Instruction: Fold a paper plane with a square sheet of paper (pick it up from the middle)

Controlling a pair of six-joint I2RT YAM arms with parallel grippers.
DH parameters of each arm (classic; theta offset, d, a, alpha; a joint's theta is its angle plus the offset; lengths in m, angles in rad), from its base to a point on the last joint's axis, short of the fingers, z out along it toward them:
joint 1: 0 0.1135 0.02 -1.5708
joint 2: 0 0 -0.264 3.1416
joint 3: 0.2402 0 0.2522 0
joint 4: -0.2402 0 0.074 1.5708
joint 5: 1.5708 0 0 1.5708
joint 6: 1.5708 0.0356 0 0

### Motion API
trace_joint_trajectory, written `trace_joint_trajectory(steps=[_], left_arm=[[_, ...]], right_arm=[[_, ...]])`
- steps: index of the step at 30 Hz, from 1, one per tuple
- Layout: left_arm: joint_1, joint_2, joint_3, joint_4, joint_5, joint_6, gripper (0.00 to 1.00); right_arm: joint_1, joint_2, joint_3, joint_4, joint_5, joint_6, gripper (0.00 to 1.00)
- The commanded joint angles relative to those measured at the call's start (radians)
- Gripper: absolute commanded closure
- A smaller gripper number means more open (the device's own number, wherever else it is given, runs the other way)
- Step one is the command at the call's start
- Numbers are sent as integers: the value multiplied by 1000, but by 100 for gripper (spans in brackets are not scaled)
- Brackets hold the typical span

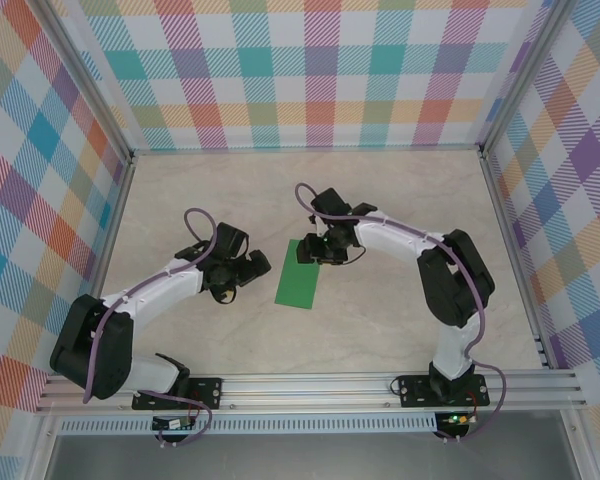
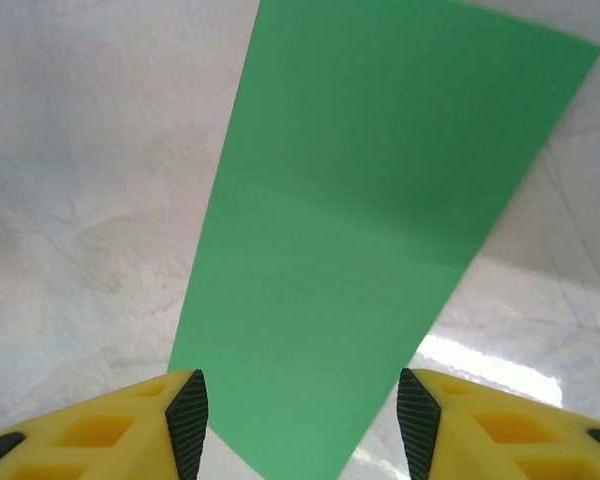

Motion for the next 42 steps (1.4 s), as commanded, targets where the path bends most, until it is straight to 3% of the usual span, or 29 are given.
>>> trace_joint_trajectory(steps=[1, 4, 12, 23, 28, 34, 42], left_arm=[[18, -31, -41, 51, 36, -19, 0], [19, -54, -82, 146, 87, -43, 0], [19, -84, -96, 171, 97, -60, 0], [-1, -6, -134, 281, 286, -104, 3], [-43, 59, -129, 351, 357, -131, 11], [-94, 144, -101, 405, 373, -161, 30], [-112, 191, -39, 334, 353, -121, 32]], right_arm=[[0, 62, 76, -37, 30, 37, 46], [0, 120, 144, -63, 64, 52, 46], [-14, 253, 265, -118, 127, 69, 47], [-48, 305, 226, -116, 149, 47, 48], [-58, 300, 185, -92, 134, 46, 48], [-60, 299, 160, -72, 114, 47, 49], [-63, 297, 145, -58, 99, 45, 49]])
